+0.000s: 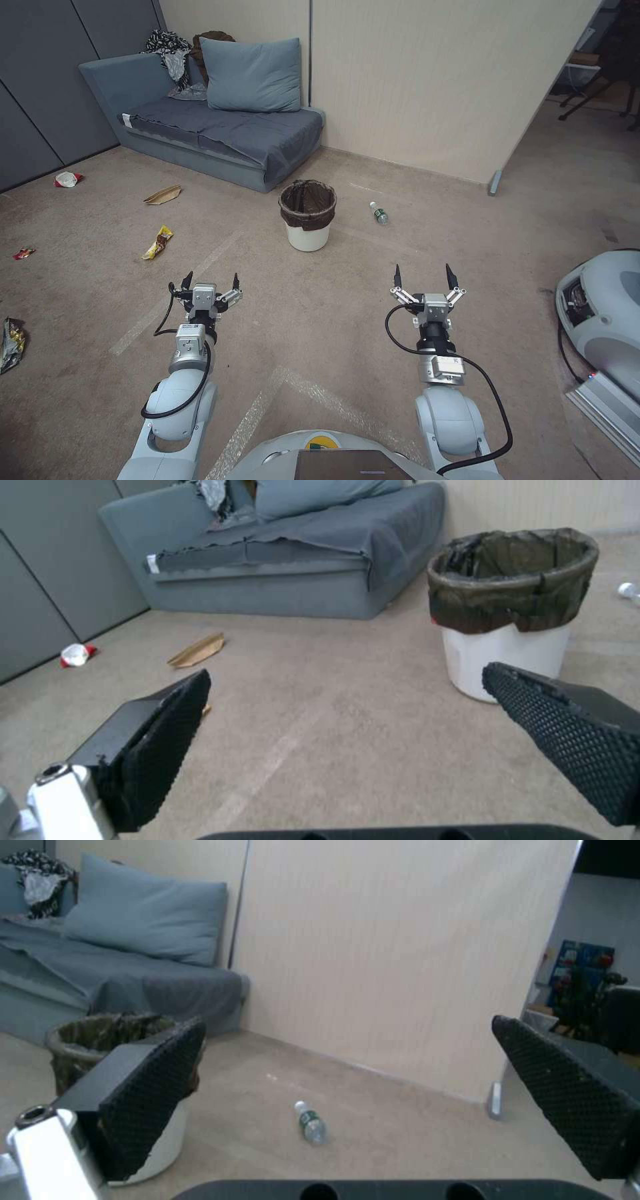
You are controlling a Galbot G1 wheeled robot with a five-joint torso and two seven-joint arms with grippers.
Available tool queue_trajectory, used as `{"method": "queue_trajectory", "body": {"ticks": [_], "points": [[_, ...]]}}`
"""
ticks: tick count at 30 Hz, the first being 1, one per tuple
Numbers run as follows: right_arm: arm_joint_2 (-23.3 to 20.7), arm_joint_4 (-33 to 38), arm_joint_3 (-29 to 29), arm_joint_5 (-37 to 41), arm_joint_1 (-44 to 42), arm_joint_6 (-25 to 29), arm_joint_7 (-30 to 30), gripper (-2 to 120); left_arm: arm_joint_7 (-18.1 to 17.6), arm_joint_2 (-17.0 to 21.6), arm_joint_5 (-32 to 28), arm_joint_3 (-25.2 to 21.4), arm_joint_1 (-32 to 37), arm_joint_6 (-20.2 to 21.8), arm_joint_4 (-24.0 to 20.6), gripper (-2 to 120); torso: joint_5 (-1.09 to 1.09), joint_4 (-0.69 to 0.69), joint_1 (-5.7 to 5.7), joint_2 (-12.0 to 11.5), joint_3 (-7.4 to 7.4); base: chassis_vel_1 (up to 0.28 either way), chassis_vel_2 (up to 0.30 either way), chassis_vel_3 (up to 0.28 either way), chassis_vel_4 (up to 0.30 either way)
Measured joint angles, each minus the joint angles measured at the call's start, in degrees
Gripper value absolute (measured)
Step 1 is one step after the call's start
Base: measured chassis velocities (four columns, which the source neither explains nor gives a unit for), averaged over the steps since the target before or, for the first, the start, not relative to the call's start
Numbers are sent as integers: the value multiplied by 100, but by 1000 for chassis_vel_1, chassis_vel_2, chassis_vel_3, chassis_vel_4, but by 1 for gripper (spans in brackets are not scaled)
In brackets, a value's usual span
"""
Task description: Pick up the trash bin, then pick up the garbage from the floor and place it into the trash bin.
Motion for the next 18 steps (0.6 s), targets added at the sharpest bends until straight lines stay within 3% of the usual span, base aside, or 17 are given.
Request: {"method": "queue_trajectory", "body": {"ticks": [8,18], "points": [[-2,-20,31,-24,-8,57,-61,100,6,-3,20,-2,1,-1,7,100,1,0,0,0,0,-174,182,176,-174],[-2,-28,42,-30,-9,94,-116,100,39,-13,34,28,45,-11,-12,100,2,1,1,-1,2,-241,246,244,-250]]}}
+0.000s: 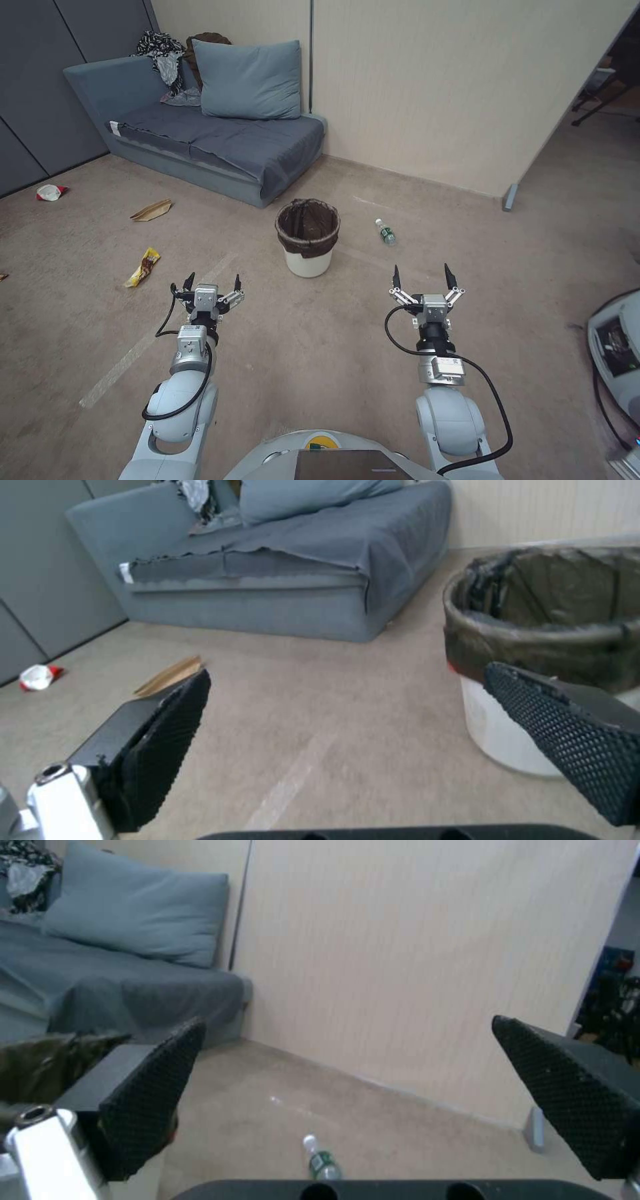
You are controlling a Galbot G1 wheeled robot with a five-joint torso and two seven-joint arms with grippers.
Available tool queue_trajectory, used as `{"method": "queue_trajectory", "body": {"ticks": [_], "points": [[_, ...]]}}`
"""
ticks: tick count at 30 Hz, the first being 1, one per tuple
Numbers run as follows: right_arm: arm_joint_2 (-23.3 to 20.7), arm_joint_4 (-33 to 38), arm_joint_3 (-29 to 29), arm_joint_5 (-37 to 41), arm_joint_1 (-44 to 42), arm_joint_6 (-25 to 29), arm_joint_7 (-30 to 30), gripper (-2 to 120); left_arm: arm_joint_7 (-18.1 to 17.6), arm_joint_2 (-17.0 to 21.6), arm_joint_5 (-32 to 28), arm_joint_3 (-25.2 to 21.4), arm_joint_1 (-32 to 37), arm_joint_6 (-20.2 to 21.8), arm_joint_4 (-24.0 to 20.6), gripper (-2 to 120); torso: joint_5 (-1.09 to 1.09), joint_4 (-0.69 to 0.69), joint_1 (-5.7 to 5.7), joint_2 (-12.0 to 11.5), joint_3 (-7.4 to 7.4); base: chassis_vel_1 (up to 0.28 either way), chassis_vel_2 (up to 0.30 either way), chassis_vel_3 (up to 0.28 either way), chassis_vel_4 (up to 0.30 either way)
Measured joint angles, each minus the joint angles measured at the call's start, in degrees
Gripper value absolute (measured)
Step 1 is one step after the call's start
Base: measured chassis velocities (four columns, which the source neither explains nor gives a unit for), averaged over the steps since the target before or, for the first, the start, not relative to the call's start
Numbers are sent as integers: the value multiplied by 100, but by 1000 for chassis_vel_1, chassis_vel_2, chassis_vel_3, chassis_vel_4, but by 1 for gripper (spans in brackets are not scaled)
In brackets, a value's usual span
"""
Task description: Pick up the trash bin, then pick up the garbage from the floor and place it into the trash bin.
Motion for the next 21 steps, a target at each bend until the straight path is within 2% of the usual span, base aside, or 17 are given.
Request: {"method": "queue_trajectory", "body": {"ticks": [1,5,21], "points": [[0,-3,2,0,-1,7,-1,100,2,0,0,4,-1,-1,-1,100,-2,-3,-1,0,-2,-286,262,254,-259],[0,-6,0,0,-3,27,-20,100,6,-1,6,9,6,-1,-5,100,-3,0,-1,0,-2,-276,269,263,-252],[-1,-39,7,-31,4,123,-66,100,24,-2,31,25,26,-3,-15,100,-1,-2,-1,0,-2,-251,255,258,-255]]}}
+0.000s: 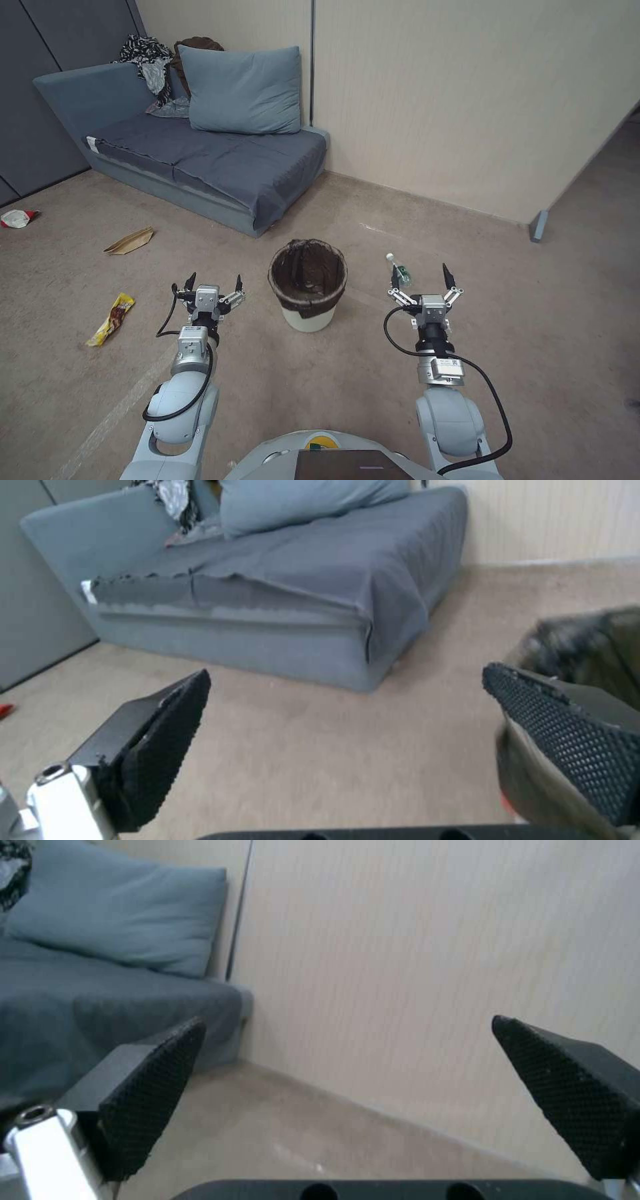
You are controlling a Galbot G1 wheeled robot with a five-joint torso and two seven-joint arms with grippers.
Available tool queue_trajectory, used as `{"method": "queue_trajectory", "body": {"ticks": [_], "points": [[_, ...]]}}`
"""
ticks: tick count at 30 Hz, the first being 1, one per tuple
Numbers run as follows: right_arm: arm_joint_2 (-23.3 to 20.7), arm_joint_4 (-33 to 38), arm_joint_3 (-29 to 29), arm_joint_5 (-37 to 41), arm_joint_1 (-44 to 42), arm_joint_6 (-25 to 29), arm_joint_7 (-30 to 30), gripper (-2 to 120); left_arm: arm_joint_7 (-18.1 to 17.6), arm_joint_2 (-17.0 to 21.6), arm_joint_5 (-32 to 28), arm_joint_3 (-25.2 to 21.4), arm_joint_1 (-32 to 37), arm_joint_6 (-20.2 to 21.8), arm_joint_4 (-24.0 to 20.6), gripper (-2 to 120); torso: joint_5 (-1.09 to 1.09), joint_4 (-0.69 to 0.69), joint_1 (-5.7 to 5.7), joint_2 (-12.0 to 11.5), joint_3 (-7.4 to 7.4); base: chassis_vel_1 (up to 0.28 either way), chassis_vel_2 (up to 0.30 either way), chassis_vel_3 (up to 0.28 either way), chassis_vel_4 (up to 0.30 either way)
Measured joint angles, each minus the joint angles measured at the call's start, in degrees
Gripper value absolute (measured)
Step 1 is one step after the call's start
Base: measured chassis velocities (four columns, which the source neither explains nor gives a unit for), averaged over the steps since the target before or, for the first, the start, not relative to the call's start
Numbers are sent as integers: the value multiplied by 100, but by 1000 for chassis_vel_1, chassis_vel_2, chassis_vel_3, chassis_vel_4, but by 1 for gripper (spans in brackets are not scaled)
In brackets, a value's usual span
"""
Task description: Pick up the trash bin, then pick up the garbage from the floor and place it into the trash bin.
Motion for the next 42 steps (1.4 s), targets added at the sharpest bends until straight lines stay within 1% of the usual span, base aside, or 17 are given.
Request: {"method": "queue_trajectory", "body": {"ticks": [2,4,6,9,22,27,29,31,32,33,34,35,36,38,39,41,42], "points": [[0,-80,27,-132,54,199,6,100,5,1,0,2,0,0,3,100,0,-1,1,0,1,-272,263,249,-263],[0,-99,34,-164,69,255,10,100,5,1,1,2,-2,0,3,100,1,-1,1,0,1,-270,255,263,-257],[0,-170,48,-241,115,415,31,100,12,0,3,5,-3,1,8,100,0,2,2,-1,3,-223,223,234,-220],[0,-179,48,-248,125,439,27,100,21,0,7,9,-7,2,8,100,0,0,2,-1,3,-158,177,132,-154],[0,-181,74,-303,126,472,-38,100,-52,9,-105,175,69,188,-156,100,0,0,0,0,0,14,-15,-5,8],[0,-160,76,-303,127,447,-39,100,-56,36,-376,279,115,304,-304,100,0,0,0,0,0,0,0,0,0],[0,-160,77,-303,132,435,-39,100,-167,62,-759,423,147,597,-504,100,1,0,0,0,0,0,0,0,0],[0,-160,77,-303,132,433,-39,100,-206,68,-850,454,147,681,-545,100,1,0,0,0,0,0,0,0,0],[0,-160,77,-302,133,431,-38,100,-330,85,-1132,548,145,975,-664,100,0,0,0,0,1,0,0,0,0],[0,-157,76,-302,135,428,-39,100,-516,107,-1573,639,117,1440,-806,100,1,0,0,0,1,0,0,0,0],[0,-152,76,-302,136,427,-39,100,-670,117,-1912,694,79,1750,-895,100,1,1,0,0,1,0,0,0,0],[0,-152,76,-302,136,427,-39,100,-670,117,-1912,694,79,1750,-895,100,1,1,0,0,1,0,0,0,0],[0,-147,77,-302,137,426,-39,100,-859,123,-2362,755,15,2078,-986,100,1,0,0,0,1,0,0,0,0],[0,-136,83,-301,122,430,-41,100,-1201,124,-3216,792,-157,2554,-1060,100,1,0,0,0,1,0,0,0,0],[0,-136,83,-301,122,430,-41,100,-1201,124,-3216,792,-157,2554,-1060,100,1,0,0,0,1,0,0,0,0],[0,-129,85,-302,93,441,-43,100,-1378,124,-3727,771,-314,2794,-1029,100,1,0,0,0,1,0,0,0,0],[0,-129,85,-302,93,441,-43,100,-1378,124,-3727,771,-314,2794,-1029,100,1,0,0,0,1,0,0,0,0]]}}
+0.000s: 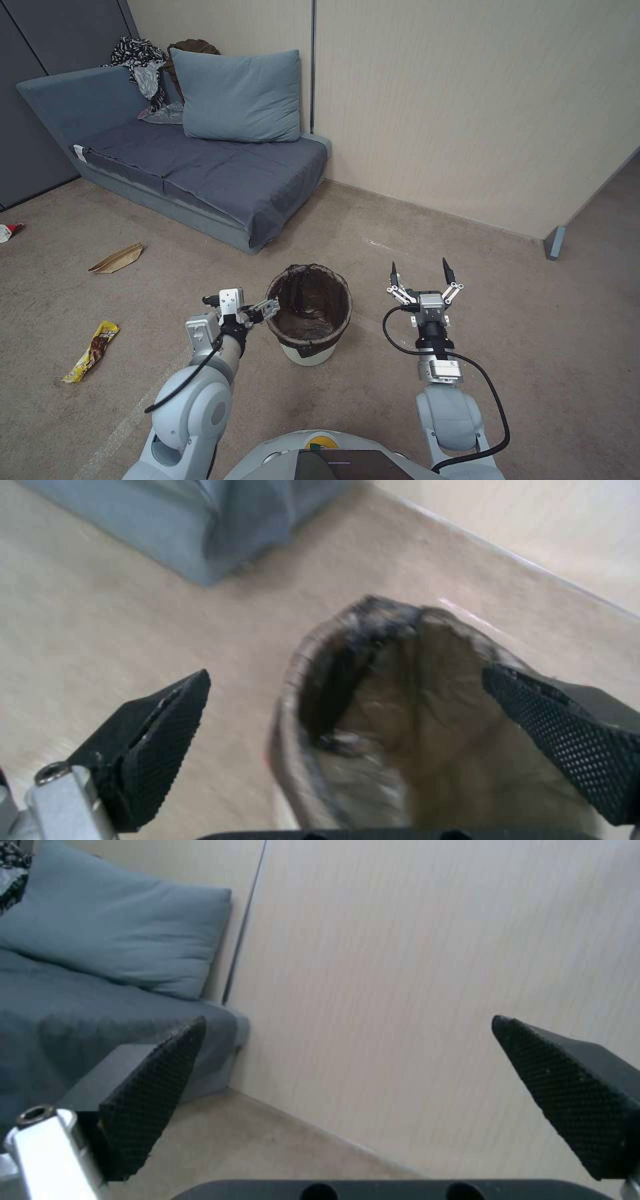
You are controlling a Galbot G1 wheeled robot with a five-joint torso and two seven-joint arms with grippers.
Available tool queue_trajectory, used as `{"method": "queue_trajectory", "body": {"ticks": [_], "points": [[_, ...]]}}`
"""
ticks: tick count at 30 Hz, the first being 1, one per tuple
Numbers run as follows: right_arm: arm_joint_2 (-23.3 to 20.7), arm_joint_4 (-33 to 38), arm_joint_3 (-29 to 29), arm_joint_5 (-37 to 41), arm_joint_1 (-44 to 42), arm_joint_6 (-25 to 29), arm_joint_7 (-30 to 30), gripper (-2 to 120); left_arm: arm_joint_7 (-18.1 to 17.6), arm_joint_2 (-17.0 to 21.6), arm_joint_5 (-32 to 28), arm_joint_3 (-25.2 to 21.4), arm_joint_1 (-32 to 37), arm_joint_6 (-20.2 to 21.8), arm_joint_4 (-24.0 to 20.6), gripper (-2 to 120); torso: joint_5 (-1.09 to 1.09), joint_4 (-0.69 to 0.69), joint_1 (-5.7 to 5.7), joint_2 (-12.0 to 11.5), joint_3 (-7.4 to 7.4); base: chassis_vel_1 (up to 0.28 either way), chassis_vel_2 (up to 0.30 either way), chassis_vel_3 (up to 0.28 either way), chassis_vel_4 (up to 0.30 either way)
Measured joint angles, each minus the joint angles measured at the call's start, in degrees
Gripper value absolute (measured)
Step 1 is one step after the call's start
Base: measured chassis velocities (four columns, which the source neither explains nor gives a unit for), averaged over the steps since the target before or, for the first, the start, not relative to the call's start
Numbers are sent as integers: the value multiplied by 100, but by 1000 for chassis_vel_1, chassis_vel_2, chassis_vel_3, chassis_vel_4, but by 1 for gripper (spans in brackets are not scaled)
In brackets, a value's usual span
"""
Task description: Pick up the trash bin, then pick up the garbage from the floor and place it into the trash bin.
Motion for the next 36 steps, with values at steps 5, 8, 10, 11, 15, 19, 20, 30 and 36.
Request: {"method": "queue_trajectory", "body": {"ticks": [5,8,10,11,15,19,20,30,36], "points": [[0,48,18,0,-22,13,-9,100,-291,5,-724,-70,-338,43,353,100,-1,0,0,0,0,0,0,0,0],[0,74,22,0,-45,21,-23,100,-299,1,-750,-98,-471,112,564,100,0,0,0,0,0,0,0,0,0],[0,85,28,0,-60,30,-33,100,-299,0,-763,-116,-530,112,663,100,-1,1,0,0,0,0,0,0,0],[0,90,46,0,-77,54,-51,100,-279,1,-784,-145,-634,107,861,99,-1,1,0,0,0,0,0,0,0],[0,91,57,0,-81,73,-71,100,-151,2,-796,-186,-770,93,1185,98,-1,0,0,0,0,0,0,0,0],[0,98,69,0,-66,73,-93,100,-109,-2,-780,-226,-889,78,1462,98,-1,1,0,0,0,0,0,0,0],[0,98,70,0,-62,73,-96,100,-105,-3,-779,-229,-904,76,1494,98,-1,0,0,0,0,0,0,0,0],[0,-11,-44,2,-7,73,-134,100,-92,-58,-591,-345,-1002,56,1857,98,-1,1,0,0,0,0,0,0,0],[0,-36,-79,10,10,90,-149,100,-82,-83,-589,-370,-1020,51,1996,98,-1,0,0,0,0,0,0,0,0]]}}
